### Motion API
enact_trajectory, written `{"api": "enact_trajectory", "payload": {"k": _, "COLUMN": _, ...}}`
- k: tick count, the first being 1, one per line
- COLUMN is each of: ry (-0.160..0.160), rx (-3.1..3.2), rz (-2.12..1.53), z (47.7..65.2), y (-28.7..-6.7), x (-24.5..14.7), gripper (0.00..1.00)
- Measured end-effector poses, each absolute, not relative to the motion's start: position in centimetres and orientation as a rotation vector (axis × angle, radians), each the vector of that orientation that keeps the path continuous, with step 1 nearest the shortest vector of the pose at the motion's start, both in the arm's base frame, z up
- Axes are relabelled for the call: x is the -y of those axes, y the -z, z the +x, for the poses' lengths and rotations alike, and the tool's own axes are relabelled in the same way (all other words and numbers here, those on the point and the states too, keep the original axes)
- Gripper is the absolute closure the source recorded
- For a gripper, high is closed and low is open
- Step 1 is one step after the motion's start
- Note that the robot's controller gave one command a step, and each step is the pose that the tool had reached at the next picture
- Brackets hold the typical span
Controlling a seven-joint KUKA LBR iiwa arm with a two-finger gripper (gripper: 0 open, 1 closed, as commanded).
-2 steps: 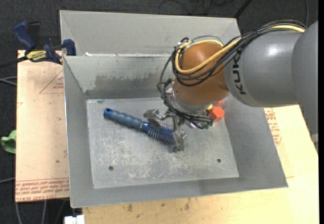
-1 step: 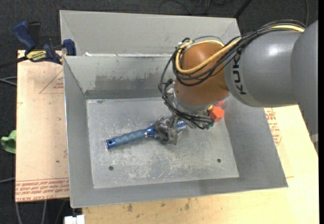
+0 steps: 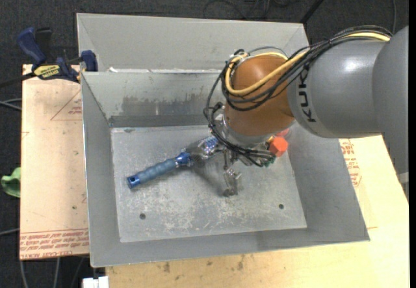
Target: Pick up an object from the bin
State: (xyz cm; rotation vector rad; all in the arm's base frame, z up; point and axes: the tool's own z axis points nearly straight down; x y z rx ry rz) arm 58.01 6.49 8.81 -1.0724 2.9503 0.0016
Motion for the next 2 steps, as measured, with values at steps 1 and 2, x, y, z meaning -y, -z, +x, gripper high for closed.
{"api": "enact_trajectory", "payload": {"k": 1, "ry": -0.001, "rx": -3.002, "rz": -0.908, "z": 61.6, "y": -8.8, "x": -12.5, "gripper": 0.00}}
{"api": "enact_trajectory", "payload": {"k": 2, "ry": -0.002, "rx": -2.768, "rz": -1.460, "z": 64.2, "y": -7.5, "x": -18.9, "gripper": 0.00}}
